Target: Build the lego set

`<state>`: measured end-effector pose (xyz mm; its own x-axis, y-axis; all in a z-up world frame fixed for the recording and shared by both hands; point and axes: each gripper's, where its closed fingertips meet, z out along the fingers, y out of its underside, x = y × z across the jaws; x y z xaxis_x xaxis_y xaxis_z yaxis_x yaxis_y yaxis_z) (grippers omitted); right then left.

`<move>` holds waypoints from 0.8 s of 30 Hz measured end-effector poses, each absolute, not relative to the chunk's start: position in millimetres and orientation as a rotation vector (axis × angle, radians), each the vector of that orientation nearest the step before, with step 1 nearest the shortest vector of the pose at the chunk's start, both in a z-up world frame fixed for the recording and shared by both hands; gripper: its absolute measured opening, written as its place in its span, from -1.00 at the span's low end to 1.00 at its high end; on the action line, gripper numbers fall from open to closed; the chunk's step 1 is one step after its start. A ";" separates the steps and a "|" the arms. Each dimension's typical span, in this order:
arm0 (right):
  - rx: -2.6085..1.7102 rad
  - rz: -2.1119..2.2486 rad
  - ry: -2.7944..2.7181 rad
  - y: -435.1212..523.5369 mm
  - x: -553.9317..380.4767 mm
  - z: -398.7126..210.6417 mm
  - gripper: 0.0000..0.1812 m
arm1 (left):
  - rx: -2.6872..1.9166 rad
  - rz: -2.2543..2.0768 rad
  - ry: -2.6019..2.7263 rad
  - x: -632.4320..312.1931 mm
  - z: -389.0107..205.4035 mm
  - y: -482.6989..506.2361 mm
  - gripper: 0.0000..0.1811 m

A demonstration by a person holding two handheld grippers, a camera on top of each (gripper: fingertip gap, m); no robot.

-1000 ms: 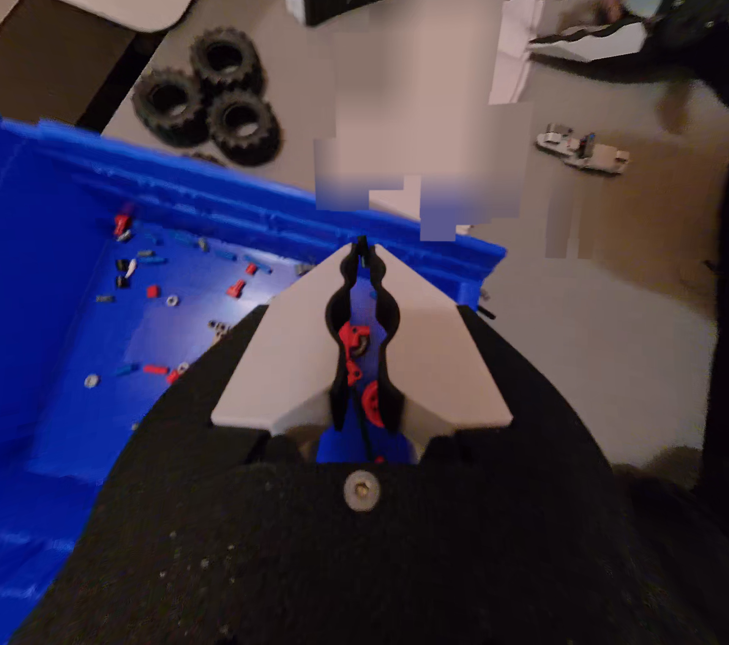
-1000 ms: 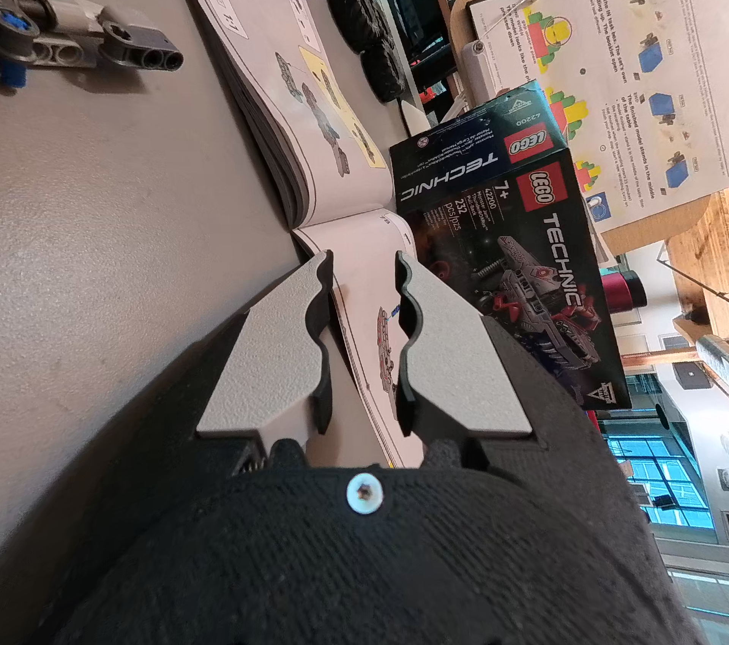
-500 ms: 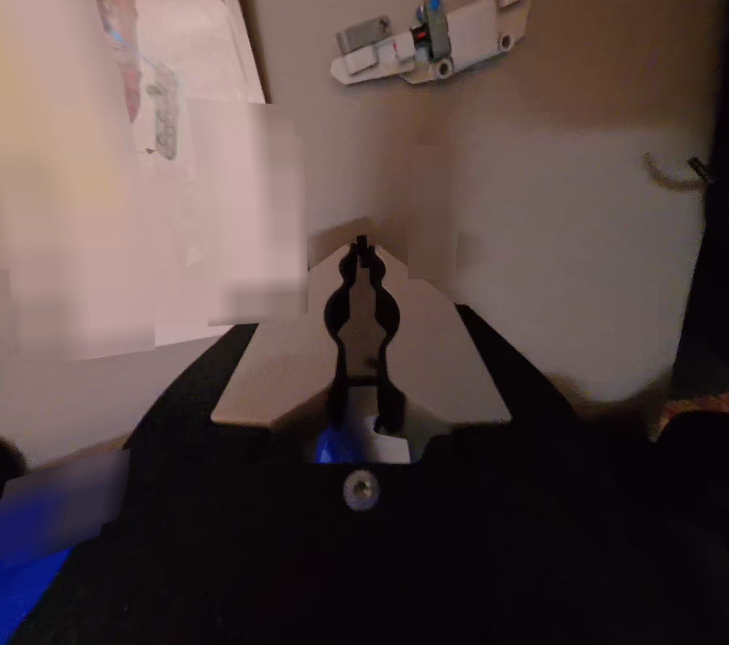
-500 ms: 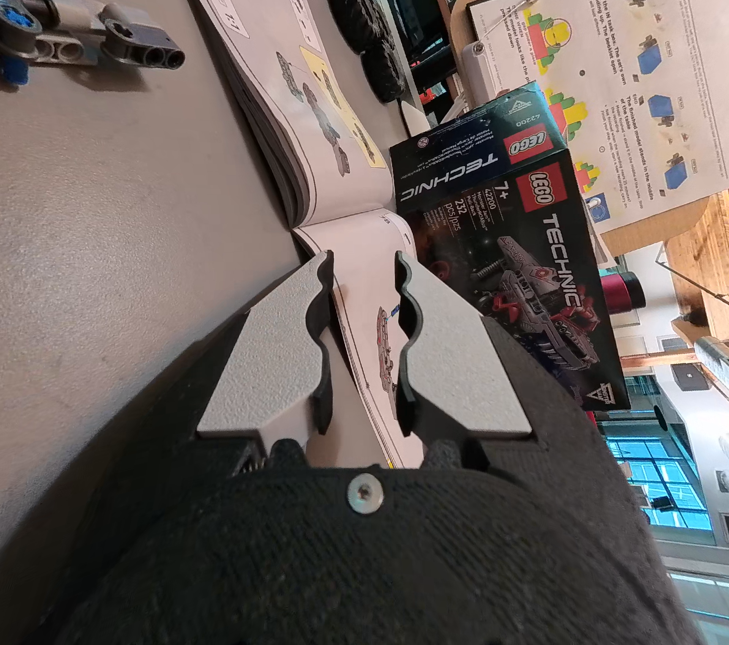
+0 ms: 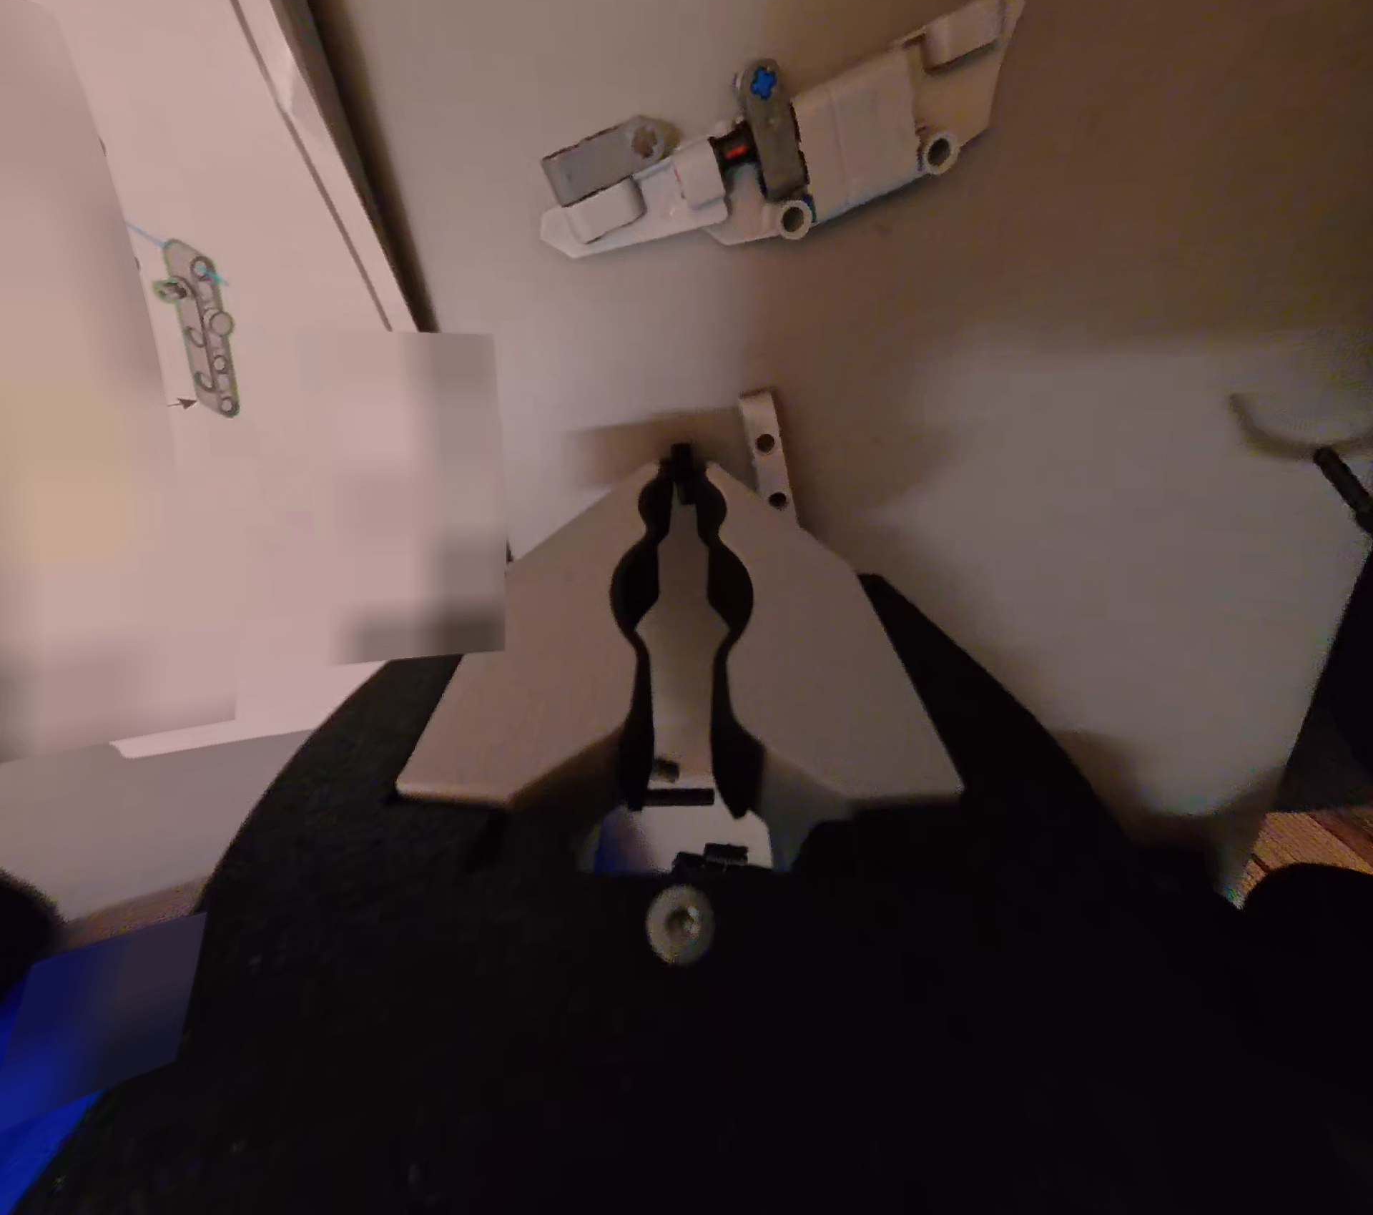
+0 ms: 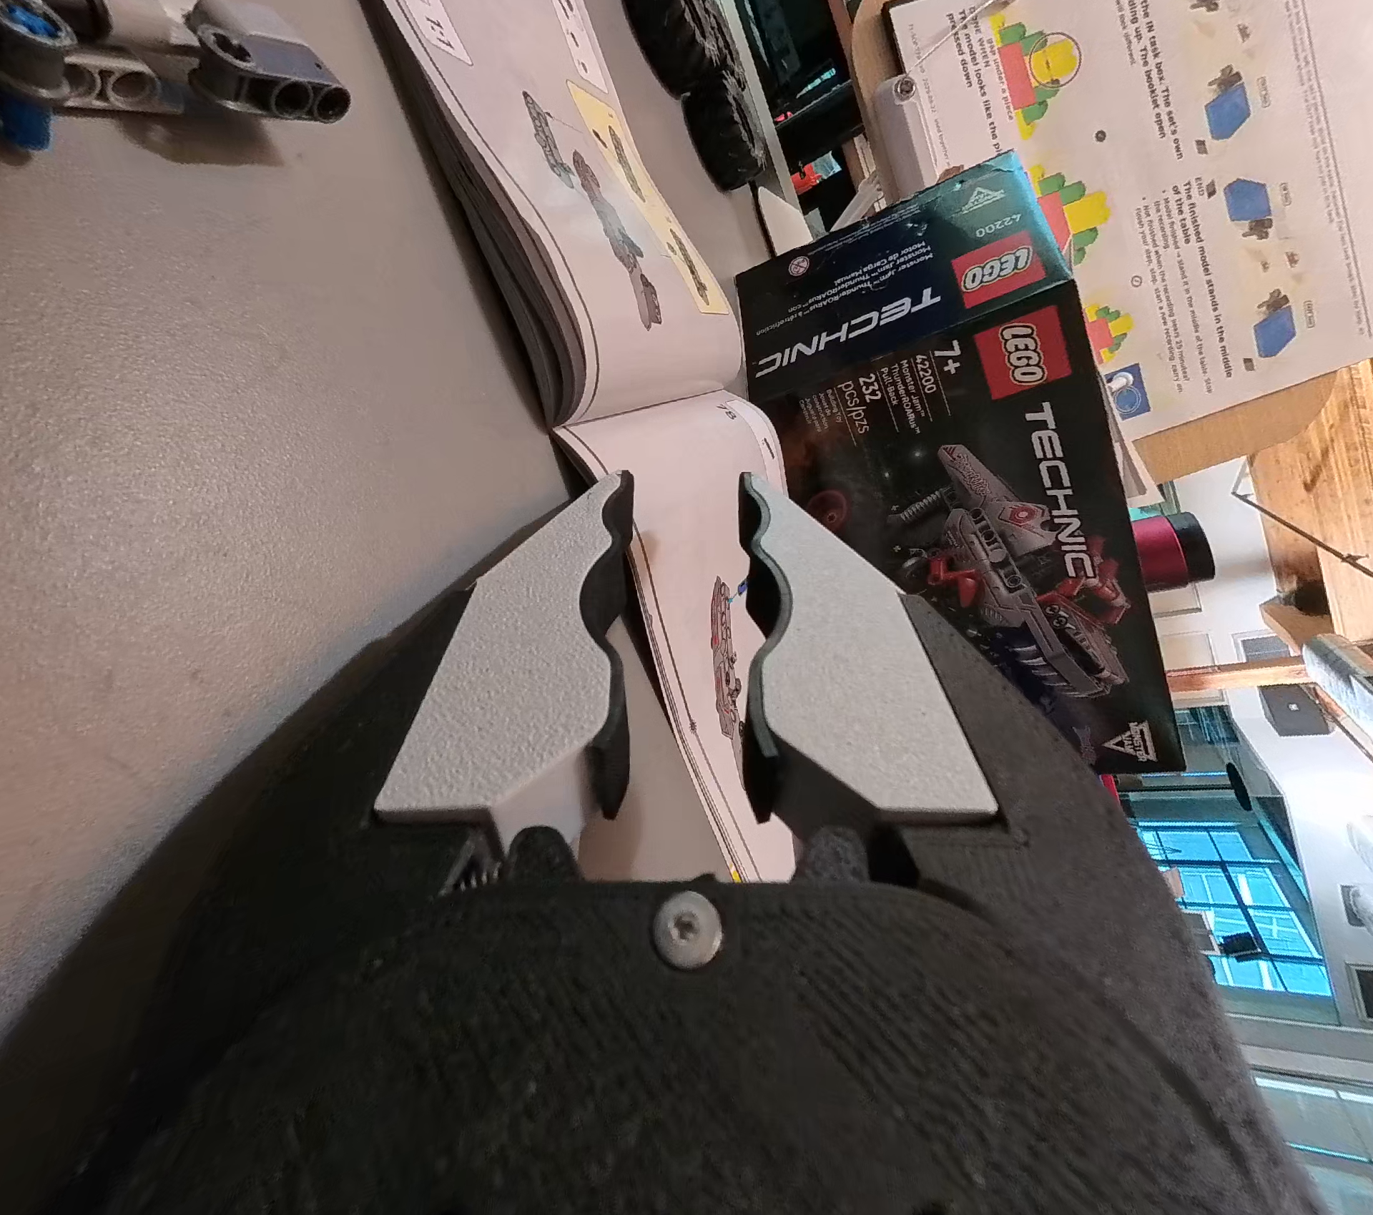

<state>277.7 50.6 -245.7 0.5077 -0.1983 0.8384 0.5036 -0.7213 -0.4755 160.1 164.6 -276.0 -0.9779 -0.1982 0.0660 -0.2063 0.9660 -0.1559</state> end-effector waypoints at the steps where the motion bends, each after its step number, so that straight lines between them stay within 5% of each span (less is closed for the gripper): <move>1: -2.035 -1.255 -0.249 50.5 277.7 -245.6 -0.71 | 0.323 0.253 -3.064 160.1 -275.9 163.8 -0.98; 9: -2.032 -1.260 -0.248 49.3 277.8 -244.0 -0.69 | 0.344 0.295 -3.060 160.5 -265.8 165.6 -0.91; 16: -2.024 -1.271 -0.244 47.8 278.4 -241.7 -0.66 | 0.433 0.757 -3.012 166.6 -192.8 181.1 -0.93; 24: -2.028 -1.284 -0.240 46.2 280.2 -241.1 -0.66 | 1.606 1.105 -2.961 242.6 -128.4 365.7 -0.99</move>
<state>280.2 46.2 -241.1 0.4884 -0.2084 0.8474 0.5007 -0.7284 -0.4677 242.6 365.7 -128.4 -0.5257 -0.8488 -0.0565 -0.6043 0.4194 -0.6775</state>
